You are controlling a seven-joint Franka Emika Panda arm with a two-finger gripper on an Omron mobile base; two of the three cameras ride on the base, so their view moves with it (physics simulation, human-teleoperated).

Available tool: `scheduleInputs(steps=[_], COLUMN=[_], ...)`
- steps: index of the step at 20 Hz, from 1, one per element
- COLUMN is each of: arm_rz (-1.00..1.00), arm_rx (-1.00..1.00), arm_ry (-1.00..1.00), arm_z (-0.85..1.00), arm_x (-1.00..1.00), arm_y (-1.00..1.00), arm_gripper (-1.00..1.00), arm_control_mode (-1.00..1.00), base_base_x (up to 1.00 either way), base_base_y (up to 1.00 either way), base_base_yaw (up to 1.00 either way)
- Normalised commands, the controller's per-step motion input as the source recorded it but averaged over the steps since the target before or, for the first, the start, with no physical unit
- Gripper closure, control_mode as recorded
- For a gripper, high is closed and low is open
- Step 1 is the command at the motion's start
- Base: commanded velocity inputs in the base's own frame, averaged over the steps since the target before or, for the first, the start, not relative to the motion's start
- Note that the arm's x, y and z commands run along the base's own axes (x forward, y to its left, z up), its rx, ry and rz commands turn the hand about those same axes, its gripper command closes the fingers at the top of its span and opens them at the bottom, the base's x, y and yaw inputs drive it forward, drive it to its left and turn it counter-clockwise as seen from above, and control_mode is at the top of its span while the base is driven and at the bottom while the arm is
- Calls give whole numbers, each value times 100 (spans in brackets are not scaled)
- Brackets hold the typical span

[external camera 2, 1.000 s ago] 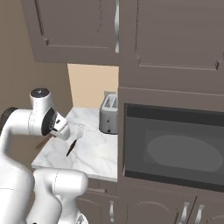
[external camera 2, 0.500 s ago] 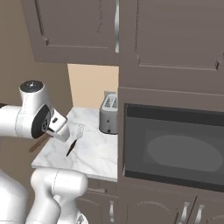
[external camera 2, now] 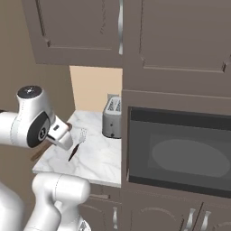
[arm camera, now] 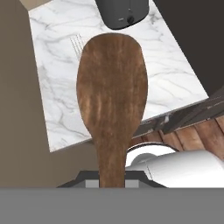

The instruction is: Take the fork and place it on the left side of the plate. Then take the spoon and place it on the right side of the plate. Make sure they're directly next to the plate.

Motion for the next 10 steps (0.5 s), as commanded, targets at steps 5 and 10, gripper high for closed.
scheduleInputs(steps=[5,10], arm_rz=[-5,0], arm_rx=[0,0], arm_ry=[0,0], arm_z=[-4,0], arm_x=[0,0], arm_y=[0,0], arm_gripper=[100,100], arm_control_mode=[100,100], base_base_x=[0,-16], base_base_y=[-1,-10], base_base_yaw=[-3,-11])
